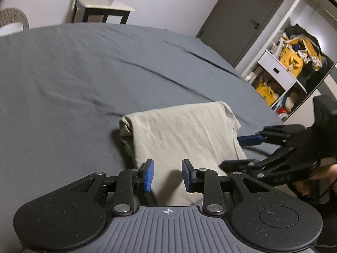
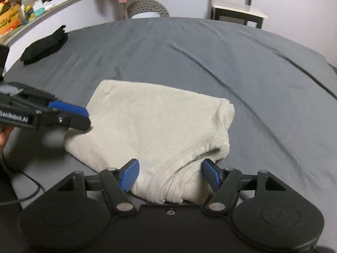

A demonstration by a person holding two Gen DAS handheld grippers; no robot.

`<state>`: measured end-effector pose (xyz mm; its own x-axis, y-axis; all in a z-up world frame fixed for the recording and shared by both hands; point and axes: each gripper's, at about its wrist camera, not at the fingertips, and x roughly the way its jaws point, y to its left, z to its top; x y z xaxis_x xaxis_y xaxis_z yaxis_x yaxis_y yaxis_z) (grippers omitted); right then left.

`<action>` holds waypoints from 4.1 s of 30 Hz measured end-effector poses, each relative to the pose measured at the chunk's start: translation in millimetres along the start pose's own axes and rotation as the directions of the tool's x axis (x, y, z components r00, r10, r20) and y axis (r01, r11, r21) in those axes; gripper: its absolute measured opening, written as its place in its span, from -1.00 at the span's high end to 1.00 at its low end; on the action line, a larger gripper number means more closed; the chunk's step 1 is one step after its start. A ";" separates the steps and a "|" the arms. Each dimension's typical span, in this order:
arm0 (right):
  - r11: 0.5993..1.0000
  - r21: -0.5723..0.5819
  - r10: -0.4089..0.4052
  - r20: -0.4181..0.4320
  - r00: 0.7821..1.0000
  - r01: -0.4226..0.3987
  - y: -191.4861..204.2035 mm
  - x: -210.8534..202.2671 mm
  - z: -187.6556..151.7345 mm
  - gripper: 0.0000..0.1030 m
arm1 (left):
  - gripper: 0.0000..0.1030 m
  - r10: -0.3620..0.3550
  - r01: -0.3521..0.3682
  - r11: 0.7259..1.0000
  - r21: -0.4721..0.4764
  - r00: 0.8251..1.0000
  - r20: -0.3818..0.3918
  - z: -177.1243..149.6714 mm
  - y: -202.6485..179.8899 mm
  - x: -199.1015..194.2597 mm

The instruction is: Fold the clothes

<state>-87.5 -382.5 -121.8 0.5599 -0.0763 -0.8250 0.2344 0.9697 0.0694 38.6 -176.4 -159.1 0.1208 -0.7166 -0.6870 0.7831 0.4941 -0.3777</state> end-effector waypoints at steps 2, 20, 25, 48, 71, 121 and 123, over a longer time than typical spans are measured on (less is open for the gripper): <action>1.000 -0.014 -0.003 -0.009 1.000 0.003 6.6 -3.8 -7.8 -0.28 | 0.44 0.023 -0.023 1.000 -0.011 1.000 -0.003 -0.5 2.8 -4.5; 0.945 0.303 0.137 -0.022 0.990 -0.124 -52.5 7.9 1.2 -0.41 | 0.22 0.051 -0.064 0.984 -0.167 0.995 -0.084 -7.5 22.6 17.3; 0.941 0.307 0.157 -0.033 0.987 -0.139 -51.4 14.6 -1.9 -0.51 | -0.28 0.053 -0.063 0.985 -0.160 0.997 -0.062 -3.3 13.3 26.1; 0.775 0.509 0.402 0.060 0.914 -0.374 -81.8 24.4 -3.6 -0.61 | -0.86 -0.352 0.277 0.807 -0.521 0.935 -0.049 -13.3 25.0 78.5; 0.661 0.634 0.475 0.060 0.878 -0.401 -90.5 47.0 -4.7 -0.55 | -0.98 -0.329 0.305 0.831 -0.465 0.944 0.031 -0.3 4.4 92.6; 0.714 0.060 0.700 -0.054 0.712 -0.697 315.1 190.3 342.1 0.40 | 0.66 0.631 -0.415 0.673 -0.612 0.754 0.182 108.3 361.1 -210.2; 0.723 0.061 0.691 -0.068 0.720 -0.688 324.4 205.7 346.0 0.40 | 0.66 0.637 -0.418 0.653 -0.632 0.754 0.160 106.9 373.3 -197.1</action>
<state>378.6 -163.9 -75.0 0.5114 0.6304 -0.5841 -0.1672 0.7397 0.6519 372.3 96.7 -98.4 0.6880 -0.3040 -0.6589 0.0751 0.9330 -0.3521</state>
